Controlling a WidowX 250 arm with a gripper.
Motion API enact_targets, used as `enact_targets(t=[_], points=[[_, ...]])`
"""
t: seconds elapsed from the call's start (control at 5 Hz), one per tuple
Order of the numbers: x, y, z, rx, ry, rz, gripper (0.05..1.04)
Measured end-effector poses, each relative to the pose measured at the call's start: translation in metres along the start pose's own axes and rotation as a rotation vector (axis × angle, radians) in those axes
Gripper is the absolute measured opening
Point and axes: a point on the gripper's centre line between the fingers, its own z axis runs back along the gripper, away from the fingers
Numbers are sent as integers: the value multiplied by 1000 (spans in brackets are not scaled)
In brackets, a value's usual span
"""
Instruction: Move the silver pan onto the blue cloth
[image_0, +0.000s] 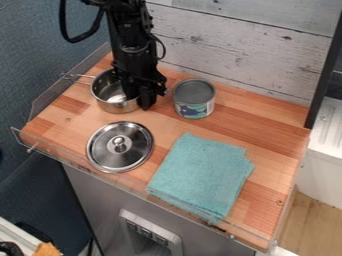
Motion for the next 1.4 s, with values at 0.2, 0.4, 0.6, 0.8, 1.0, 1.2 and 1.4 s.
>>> enact_targets(t=[0.2, 0.4, 0.6, 0.8, 1.0, 1.2, 1.4], points=[[-4, -1, 1, 7, 4, -4, 166], [-4, 0, 12, 19, -16, 26, 87], [-10, -1, 31, 46, -65, 80, 83], [-22, -17, 59, 79, -113, 101, 83], [-44, -59, 89, 78, -176, 66, 83], [-74, -108, 90, 60, -178, -30, 83], [-92, -152, 75, 50, -155, -175, 83]])
